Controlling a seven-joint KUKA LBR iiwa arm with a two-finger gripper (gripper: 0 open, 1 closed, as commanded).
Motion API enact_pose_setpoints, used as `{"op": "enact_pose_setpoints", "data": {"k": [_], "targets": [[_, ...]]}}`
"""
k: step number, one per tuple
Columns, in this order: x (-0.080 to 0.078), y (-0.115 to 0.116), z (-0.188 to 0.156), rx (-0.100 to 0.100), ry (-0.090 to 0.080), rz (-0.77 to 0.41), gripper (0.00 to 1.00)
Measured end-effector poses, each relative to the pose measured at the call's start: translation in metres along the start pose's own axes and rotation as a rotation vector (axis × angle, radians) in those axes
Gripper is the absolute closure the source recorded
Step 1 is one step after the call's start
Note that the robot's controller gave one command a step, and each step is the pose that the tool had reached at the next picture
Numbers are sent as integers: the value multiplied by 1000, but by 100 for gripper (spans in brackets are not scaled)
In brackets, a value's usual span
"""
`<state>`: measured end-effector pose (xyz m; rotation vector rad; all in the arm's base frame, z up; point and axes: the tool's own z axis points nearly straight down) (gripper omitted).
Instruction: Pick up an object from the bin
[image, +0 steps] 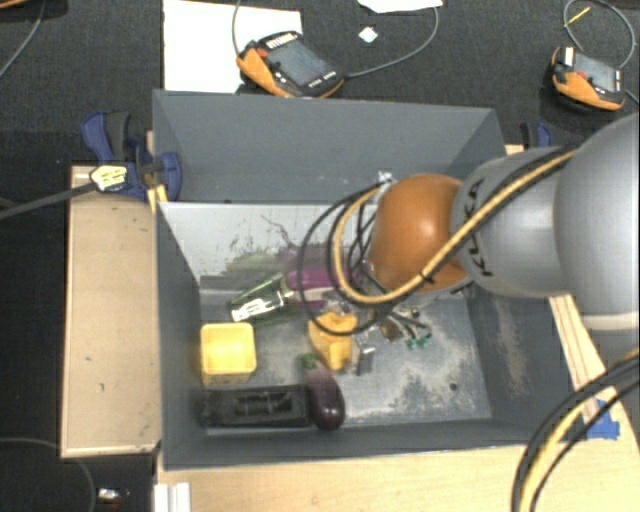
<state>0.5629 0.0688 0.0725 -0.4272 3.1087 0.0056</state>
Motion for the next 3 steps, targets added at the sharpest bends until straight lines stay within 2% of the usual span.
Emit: {"op": "enact_pose_setpoints", "data": {"k": [1,2,3], "targets": [[0,0,0,0,-1,0,100],[2,1,-44,-1,5,2,100],[-1,0,-91,1,-3,3,100]]}}
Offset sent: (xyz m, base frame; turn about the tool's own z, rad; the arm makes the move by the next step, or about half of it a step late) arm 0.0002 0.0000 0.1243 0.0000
